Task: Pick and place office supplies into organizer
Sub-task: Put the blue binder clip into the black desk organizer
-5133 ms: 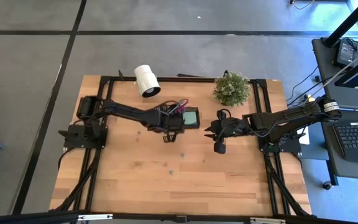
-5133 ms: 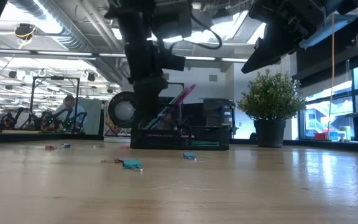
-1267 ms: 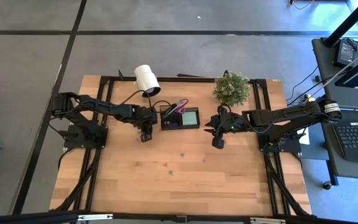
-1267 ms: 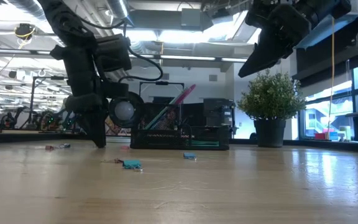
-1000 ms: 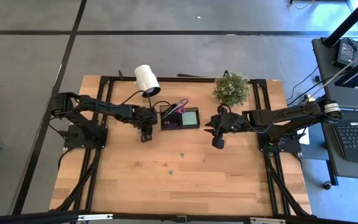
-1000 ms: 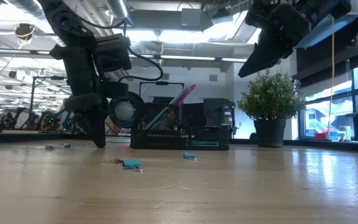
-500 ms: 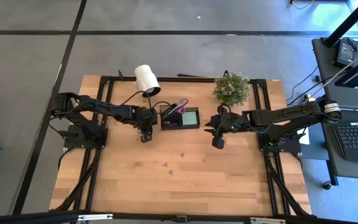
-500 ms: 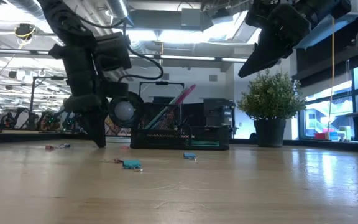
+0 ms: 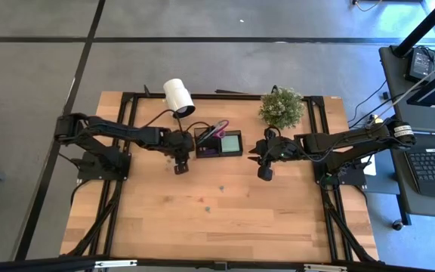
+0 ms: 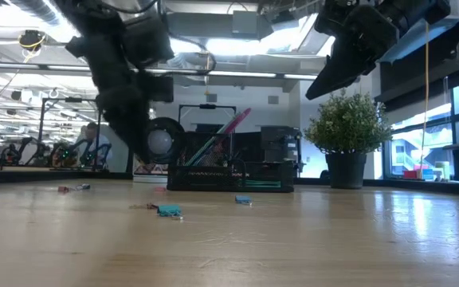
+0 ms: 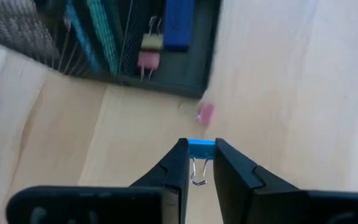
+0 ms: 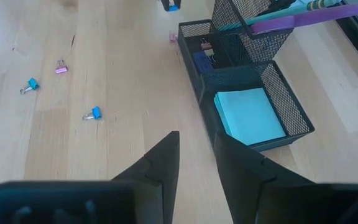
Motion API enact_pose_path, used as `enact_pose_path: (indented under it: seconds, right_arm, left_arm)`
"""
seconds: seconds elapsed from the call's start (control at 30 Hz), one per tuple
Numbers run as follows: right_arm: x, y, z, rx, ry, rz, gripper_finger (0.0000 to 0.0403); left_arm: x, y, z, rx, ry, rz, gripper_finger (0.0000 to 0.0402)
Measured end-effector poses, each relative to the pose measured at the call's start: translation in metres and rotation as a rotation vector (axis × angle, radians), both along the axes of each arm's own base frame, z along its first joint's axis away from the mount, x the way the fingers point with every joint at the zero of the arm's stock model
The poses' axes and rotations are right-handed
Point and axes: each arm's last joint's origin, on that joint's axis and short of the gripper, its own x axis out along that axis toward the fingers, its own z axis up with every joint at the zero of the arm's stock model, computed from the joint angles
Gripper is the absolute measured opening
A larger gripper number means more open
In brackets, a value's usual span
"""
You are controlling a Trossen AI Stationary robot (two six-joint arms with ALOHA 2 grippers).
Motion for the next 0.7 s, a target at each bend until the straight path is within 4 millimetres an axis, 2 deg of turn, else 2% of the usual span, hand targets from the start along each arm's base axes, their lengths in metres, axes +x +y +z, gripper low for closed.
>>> enact_pose_path:
  seconds: [0.13, 0.33, 0.5, 0.7]
  right_arm:
    - [0.000, 0.000, 0.000, 0.000, 0.000, 0.000, 0.0107]
    - [0.000, 0.000, 0.000, -0.001, -0.001, 0.001, 0.0107]
    - [0.000, 0.000, 0.000, -0.002, -0.001, 0.002, 0.0107]
    - [0.000, 0.000, 0.000, -0.007, 0.000, 0.006, 0.0107]
  left_arm:
    - [0.006, -0.003, 0.018, -0.009, -0.105, 0.014, 0.0051]
    - [0.016, -0.006, 0.023, 0.014, -0.209, -0.006, 0.0053]
    - [0.017, -0.001, 0.024, 0.087, -0.226, 0.038, 0.0053]
    - [0.019, 0.001, 0.023, 0.085, -0.248, 0.042, 0.0053]
